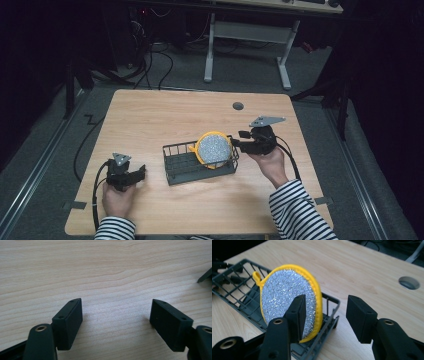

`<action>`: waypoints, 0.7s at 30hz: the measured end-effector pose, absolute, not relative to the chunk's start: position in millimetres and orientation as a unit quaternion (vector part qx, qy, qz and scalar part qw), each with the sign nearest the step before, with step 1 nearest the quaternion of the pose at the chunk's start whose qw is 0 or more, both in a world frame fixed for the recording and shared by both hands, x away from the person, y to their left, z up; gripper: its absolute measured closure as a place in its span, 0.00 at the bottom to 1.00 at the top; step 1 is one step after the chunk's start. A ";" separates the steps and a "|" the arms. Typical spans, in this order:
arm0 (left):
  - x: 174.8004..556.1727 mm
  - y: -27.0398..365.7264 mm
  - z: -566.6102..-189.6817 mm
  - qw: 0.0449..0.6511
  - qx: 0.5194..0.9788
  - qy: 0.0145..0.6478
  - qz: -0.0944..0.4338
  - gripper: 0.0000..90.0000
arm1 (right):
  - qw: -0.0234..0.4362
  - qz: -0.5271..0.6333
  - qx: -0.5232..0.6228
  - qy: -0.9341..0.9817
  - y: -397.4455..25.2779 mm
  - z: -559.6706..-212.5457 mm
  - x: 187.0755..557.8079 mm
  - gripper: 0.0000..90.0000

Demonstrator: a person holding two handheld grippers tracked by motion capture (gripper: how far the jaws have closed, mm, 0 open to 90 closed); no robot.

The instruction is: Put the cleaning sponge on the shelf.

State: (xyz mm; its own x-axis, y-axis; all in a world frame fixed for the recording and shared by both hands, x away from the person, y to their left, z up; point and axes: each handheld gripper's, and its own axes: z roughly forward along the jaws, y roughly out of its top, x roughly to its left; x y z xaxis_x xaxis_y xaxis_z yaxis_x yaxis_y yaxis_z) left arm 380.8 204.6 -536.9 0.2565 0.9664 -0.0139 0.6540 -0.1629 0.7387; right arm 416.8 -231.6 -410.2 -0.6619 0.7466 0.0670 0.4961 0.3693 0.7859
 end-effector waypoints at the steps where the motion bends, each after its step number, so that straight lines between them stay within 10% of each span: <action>1: 380.8 204.6 -536.9 0.324 0.723 0.560 0.241 0.30 | 0.155 0.417 0.386 0.808 -236.1 -406.9 415.2 0.56; 21: 380.9 204.5 -536.8 0.324 0.723 0.560 0.242 0.30 | 0.177 0.458 0.453 0.744 -310.0 -386.8 389.7 0.57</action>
